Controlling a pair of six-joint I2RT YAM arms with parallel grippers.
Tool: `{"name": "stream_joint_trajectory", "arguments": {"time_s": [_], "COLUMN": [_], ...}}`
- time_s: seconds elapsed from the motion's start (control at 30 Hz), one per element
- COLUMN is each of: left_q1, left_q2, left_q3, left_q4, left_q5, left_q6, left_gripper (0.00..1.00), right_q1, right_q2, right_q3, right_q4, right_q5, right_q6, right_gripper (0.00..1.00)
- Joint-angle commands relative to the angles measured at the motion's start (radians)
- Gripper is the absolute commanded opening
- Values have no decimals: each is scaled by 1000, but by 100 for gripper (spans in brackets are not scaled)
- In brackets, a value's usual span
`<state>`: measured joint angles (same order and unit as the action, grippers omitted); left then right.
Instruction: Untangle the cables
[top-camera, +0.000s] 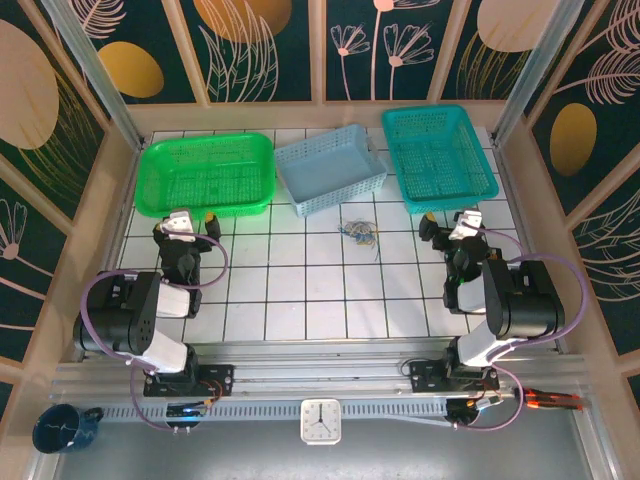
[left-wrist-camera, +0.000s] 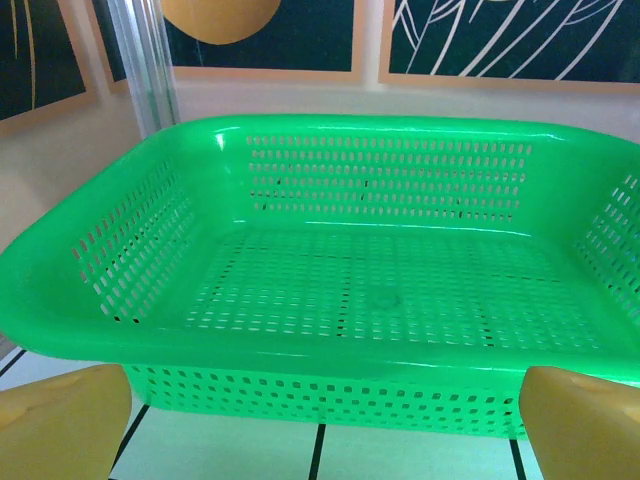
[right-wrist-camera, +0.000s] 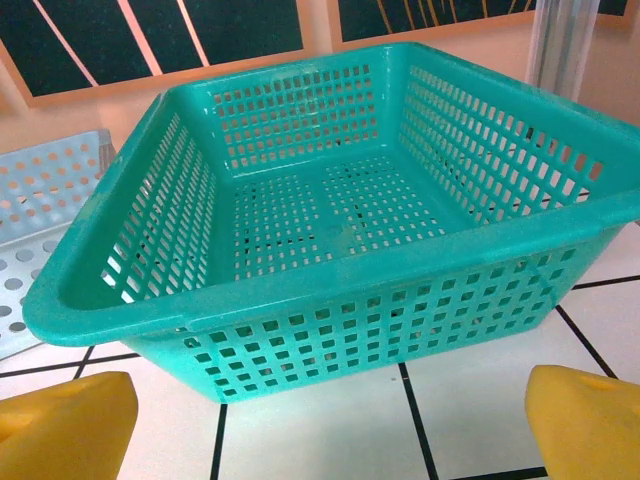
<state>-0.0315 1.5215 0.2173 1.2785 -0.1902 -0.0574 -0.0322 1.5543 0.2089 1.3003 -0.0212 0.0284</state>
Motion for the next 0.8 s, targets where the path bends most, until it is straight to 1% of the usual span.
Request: {"name": "stream_joint_trajectory", "arguments": {"time_s": [0.0, 0.6, 0.77], "left_q1": [7, 7, 7], "left_q2": [2, 2, 2], "left_q3": [4, 5, -7], "left_q4": [32, 32, 52], "left_q5": [14, 13, -84], "left_q6": [-13, -13, -50], "left_gripper": [99, 99, 99], "right_q1": [-4, -4, -4], "right_q2": [5, 5, 5], "right_q3": [17, 17, 17], "right_q4": [4, 5, 6], "right_q5": [-8, -8, -8], "right_q6": [-12, -12, -10], "right_gripper": [99, 99, 99]}}
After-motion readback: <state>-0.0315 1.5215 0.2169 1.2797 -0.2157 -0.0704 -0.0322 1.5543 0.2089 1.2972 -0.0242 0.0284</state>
